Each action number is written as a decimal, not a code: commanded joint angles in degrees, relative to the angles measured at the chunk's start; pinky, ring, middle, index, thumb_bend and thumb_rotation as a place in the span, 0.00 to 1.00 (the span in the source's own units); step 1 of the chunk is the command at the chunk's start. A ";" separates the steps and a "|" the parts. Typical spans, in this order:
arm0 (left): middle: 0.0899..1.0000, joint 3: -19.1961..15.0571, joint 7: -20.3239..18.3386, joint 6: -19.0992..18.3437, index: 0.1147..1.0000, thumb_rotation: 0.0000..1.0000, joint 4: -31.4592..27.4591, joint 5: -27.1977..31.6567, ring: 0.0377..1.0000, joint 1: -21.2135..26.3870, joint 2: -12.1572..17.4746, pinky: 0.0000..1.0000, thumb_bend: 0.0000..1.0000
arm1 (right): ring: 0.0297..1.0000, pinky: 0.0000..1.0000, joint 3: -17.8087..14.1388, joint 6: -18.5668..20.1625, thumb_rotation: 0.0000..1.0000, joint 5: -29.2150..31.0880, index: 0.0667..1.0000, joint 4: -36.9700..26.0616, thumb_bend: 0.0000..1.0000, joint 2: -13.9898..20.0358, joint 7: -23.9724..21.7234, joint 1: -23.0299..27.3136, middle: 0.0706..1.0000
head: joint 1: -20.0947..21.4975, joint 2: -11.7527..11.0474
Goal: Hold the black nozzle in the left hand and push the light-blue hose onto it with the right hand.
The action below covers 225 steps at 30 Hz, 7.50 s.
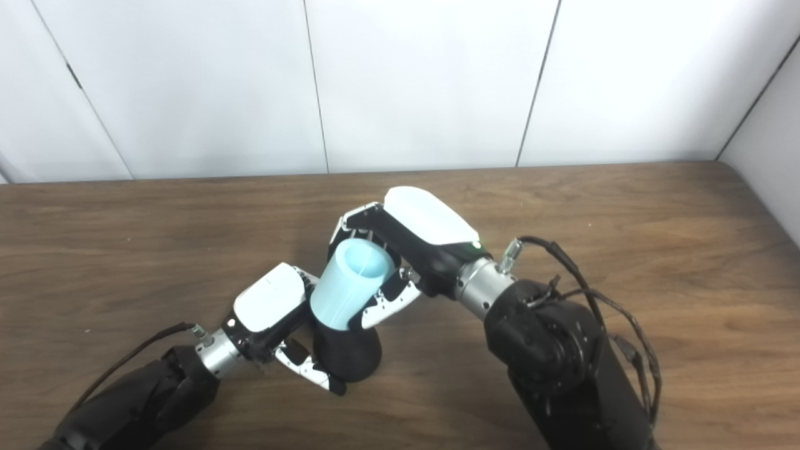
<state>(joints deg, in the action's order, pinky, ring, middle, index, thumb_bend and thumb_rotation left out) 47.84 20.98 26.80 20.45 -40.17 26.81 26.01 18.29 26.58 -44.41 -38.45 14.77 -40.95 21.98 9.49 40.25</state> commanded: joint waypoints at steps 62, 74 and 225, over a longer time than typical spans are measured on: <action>0.33 5.55 -3.08 0.11 0.44 0.00 6.54 -0.82 0.22 -5.26 -5.33 0.18 0.51 | 0.37 0.20 -1.48 -31.66 0.00 -18.72 0.47 -0.10 0.52 -1.89 -5.45 -0.12 0.38 | 0.60 -0.70; 0.33 5.87 -2.73 0.10 0.44 0.00 6.88 -1.46 0.23 -4.87 -5.72 0.19 0.52 | 0.41 0.19 -0.14 -32.62 0.00 -20.34 0.44 -0.76 0.52 -1.71 -8.84 1.11 0.44 | 0.51 -0.80; 0.33 4.24 -3.91 0.10 0.44 0.00 6.99 -2.25 0.20 -5.24 -6.46 0.17 0.51 | 0.67 0.53 2.11 -26.09 0.35 -26.40 0.82 0.01 1.00 -4.60 -22.37 -2.37 0.74 | -0.47 -0.77</action>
<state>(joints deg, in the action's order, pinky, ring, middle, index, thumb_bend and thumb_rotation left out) 47.78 18.52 27.16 23.34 -40.60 28.63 23.16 19.59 1.33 -71.86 -39.58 9.34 -59.10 20.38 8.96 39.46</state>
